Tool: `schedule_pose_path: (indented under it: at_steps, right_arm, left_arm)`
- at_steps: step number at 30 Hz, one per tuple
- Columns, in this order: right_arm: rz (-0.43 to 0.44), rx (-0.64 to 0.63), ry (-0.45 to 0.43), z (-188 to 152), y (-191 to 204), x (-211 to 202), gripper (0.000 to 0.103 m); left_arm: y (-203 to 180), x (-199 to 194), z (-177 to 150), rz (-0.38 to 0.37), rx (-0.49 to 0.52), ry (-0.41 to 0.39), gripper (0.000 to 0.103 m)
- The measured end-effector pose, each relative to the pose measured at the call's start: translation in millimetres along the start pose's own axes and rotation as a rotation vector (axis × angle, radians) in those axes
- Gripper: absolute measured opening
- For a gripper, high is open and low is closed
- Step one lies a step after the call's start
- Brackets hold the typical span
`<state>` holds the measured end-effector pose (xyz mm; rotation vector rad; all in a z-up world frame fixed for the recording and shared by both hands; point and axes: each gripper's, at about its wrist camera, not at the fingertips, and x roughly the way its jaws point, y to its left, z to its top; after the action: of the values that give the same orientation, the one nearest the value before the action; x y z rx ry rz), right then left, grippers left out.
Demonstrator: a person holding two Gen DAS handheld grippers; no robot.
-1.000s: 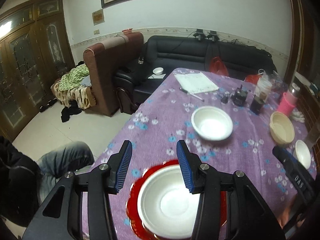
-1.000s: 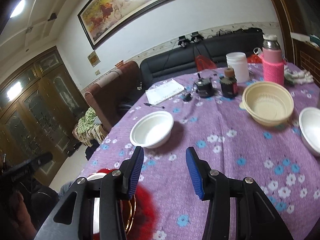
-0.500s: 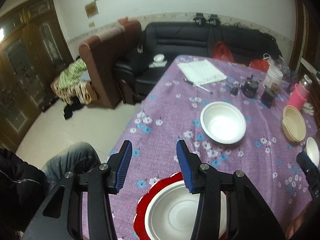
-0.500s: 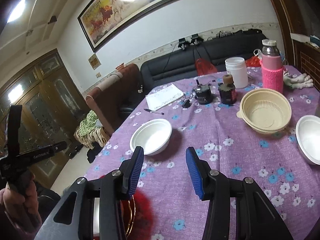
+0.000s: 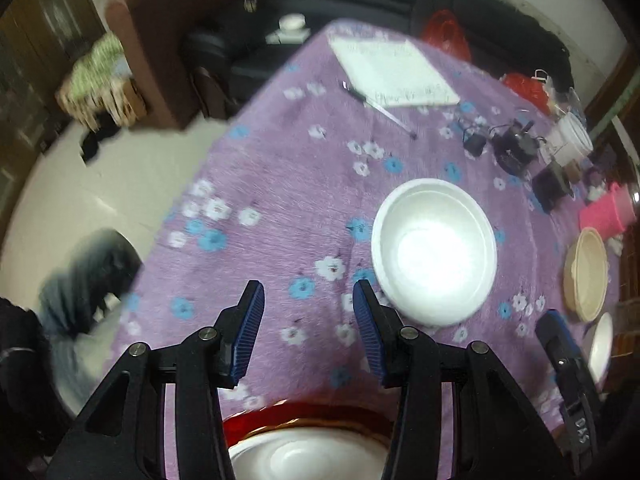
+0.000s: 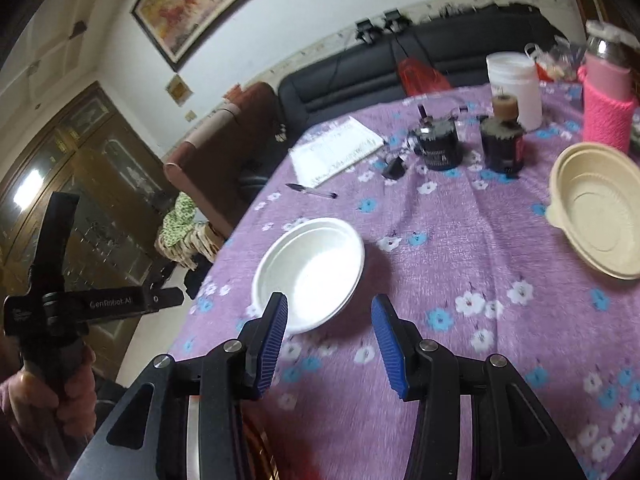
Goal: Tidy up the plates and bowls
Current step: 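Move both grippers to the rim of the white paper plate, then close both grippers together on the white paper plate rim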
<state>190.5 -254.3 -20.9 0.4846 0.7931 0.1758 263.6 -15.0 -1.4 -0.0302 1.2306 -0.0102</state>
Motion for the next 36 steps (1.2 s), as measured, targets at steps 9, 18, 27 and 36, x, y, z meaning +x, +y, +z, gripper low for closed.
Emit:
schedule_pose_path:
  at_steps: [9,18,27,36]
  right_arm:
    - [0.03,0.108,0.097,20.5,-24.3,62.3,0.046]
    - [0.054,0.157,0.127,25.4,-36.3,84.8,0.046]
    - [0.052,0.174,0.144,25.0,-36.5,98.3,0.046]
    - [-0.001,0.218,0.173,24.4,-37.3,110.6,0.043]
  left_arm:
    - [0.4,43.3,22.6,-0.053,-0.076,0.077,0.045]
    - [-21.1,52.8,28.0,-0.136,-0.025,0.066,0.044]
    - [-30.9,70.1,26.5,-0.143,-0.033,0.091,0.044]
    - [-27.8,75.4,26.0,-0.159,-0.083,0.114,0.034]
